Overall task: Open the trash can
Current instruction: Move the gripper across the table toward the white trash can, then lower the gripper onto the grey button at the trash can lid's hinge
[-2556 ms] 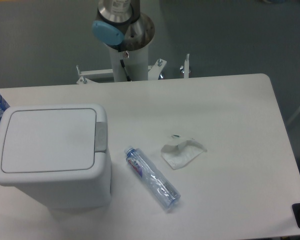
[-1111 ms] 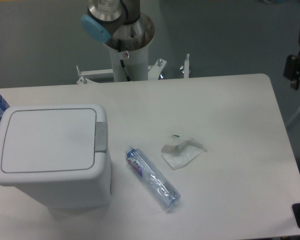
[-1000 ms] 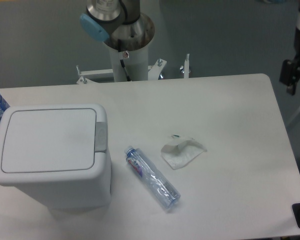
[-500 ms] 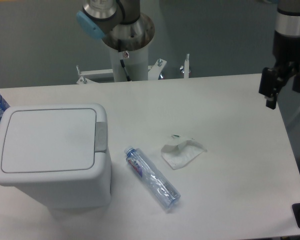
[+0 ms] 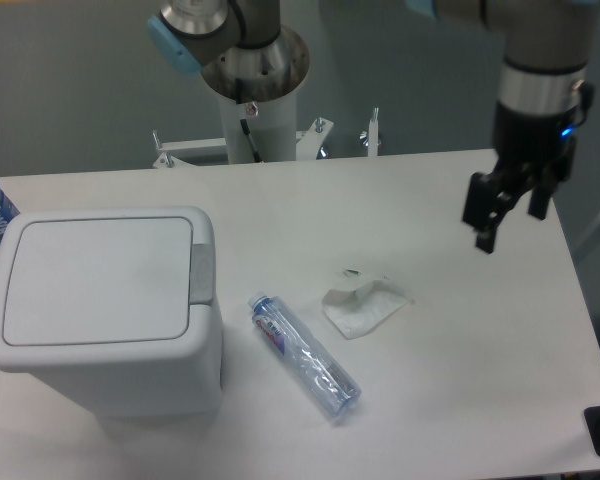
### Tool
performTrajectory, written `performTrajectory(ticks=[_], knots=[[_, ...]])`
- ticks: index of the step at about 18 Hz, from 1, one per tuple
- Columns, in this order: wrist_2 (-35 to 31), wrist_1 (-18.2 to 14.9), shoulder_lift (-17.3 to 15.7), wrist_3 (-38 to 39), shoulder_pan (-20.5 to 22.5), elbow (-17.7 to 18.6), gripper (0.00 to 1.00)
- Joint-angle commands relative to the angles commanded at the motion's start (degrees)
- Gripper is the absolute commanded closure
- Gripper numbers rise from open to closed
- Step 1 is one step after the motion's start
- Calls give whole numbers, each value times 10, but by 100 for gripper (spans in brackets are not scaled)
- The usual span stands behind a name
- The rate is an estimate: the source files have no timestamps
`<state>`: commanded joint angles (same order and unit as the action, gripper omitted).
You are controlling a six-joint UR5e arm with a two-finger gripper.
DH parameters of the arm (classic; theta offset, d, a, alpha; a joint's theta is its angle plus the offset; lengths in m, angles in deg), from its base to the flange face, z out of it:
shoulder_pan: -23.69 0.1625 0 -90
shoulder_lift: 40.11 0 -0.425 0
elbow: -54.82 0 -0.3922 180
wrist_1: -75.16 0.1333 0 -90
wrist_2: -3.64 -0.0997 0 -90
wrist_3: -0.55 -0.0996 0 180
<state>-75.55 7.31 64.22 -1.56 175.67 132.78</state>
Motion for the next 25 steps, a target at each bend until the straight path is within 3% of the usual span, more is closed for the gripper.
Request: performTrajectory(ticks=[5,8,15,18,25], knots=[[4,0,-4,49,-41,1,0],[17,-1,-17,116,-70,4,0],[66,-26,-27,134,-124,21,0],[73,-26,-45,135,-142,36,0],[69,-26,-50,135,-165,54,0]])
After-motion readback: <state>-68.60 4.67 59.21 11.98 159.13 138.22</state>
